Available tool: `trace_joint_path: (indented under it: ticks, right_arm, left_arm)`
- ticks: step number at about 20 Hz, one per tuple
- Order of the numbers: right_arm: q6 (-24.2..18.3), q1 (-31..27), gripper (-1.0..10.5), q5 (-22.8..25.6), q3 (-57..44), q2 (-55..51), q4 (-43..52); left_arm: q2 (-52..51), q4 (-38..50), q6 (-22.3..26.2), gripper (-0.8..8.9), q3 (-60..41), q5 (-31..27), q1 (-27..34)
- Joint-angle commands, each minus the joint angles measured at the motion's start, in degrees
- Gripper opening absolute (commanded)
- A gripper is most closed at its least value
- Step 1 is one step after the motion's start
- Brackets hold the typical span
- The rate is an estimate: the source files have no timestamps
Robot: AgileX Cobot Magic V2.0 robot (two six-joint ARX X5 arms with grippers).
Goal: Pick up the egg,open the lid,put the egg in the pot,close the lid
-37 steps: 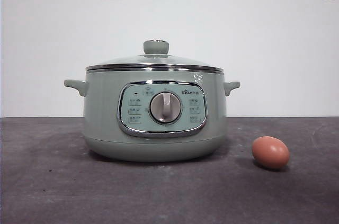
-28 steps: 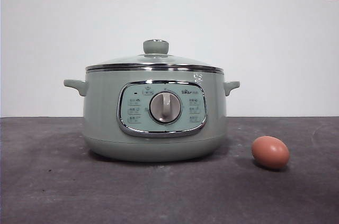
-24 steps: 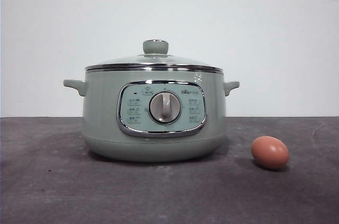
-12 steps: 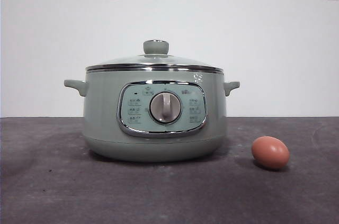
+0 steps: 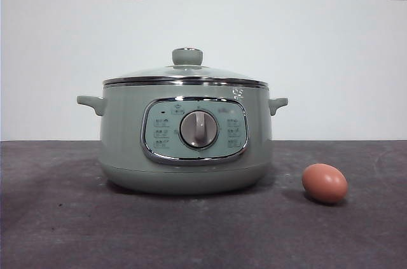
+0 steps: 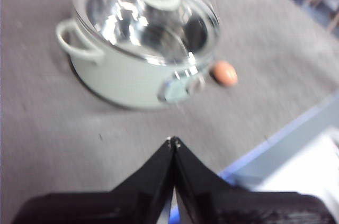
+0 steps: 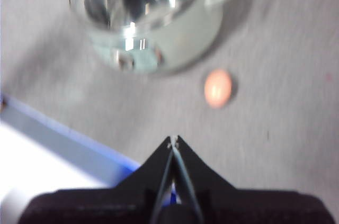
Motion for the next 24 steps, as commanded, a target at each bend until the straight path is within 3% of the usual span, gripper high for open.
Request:
trace_joint_path:
  ticks: [1, 6, 7, 9, 10, 19, 24]
  right_arm:
    - [-3.23, 0.52, -0.1, -0.07, 1.42, 1.07, -4.70]
    - [-4.28, 0.72, 0.3, 0.13, 1.42, 1.18, -6.34]
    - [-4.13, 0.72, 1.3, 0.13, 1.42, 1.20, -6.32]
    - [-3.69, 0.72, 5.0, 0.11, 1.42, 1.31, -6.32]
    - [-3.69, 0.72, 6.3, 0.09, 1.42, 1.31, -6.32]
    - [-3.72, 0.83, 6.3, -0.04, 1.42, 2.40, -4.52]
    - [-3.82, 2.67, 6.2, 0.09, 1.42, 9.88, 0.57]
  left_arm:
    - [1.51, -4.37, 4.35, -0.06, 2.58, 0.15, -1.09]
    - [1.97, -5.75, 4.31, 0.18, 3.30, -0.15, -2.14]
    - [2.03, -5.81, 4.09, 1.37, 3.30, -0.39, -2.14]
    - [2.25, -5.81, 3.54, 6.29, 3.30, -0.37, -2.16]
    - [2.25, -5.81, 3.54, 7.34, 3.30, -0.35, -2.16]
    - [2.25, -5.79, 3.54, 7.28, 3.30, -0.31, -2.16]
    - [2.25, -5.79, 3.54, 7.28, 3.30, -0.31, -2.16]
